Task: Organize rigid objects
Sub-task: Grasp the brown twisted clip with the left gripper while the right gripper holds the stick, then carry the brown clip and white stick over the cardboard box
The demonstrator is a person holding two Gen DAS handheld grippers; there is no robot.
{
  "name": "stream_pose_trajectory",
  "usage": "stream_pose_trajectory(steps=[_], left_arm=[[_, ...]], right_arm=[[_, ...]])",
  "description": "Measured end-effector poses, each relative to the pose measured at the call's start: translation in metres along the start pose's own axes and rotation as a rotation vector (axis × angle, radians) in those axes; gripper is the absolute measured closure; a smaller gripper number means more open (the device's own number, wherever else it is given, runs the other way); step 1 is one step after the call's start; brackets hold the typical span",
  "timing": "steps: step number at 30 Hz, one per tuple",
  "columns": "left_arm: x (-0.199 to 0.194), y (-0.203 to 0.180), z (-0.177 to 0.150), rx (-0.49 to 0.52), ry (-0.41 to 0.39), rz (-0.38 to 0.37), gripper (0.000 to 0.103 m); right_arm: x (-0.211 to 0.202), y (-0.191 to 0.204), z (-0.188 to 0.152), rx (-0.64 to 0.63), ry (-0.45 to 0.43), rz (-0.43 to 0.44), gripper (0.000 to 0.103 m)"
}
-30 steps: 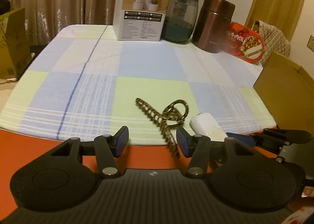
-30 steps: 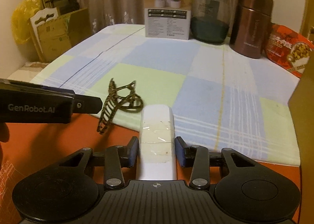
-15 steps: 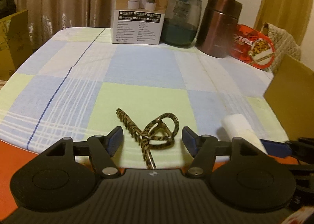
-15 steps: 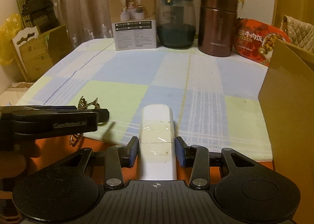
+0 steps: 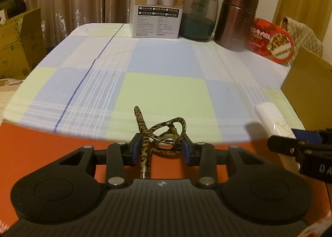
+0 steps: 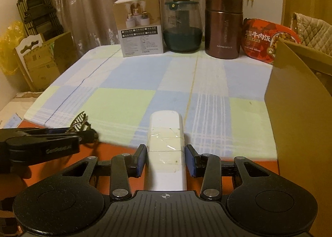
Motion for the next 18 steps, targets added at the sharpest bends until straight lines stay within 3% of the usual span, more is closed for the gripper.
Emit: stream_pose_trajectory(steps=[18], left_arm=[[-0.150,-0.049,-0.054,-0.005,-0.028,-0.068,0.069]], right_arm=[[-0.136,0.001,-0.038,0.045,-0.059,0.003,0.066]])
Point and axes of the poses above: each gripper's, at about its wrist camera, not at the fingertips, and x roughly the way its jaws point, y to its left, z to its top, the point moved 3 cm from there along x, roughly the way its jaws point, and after that the axes turned 1 degree about -x, right-handed, at the moved point
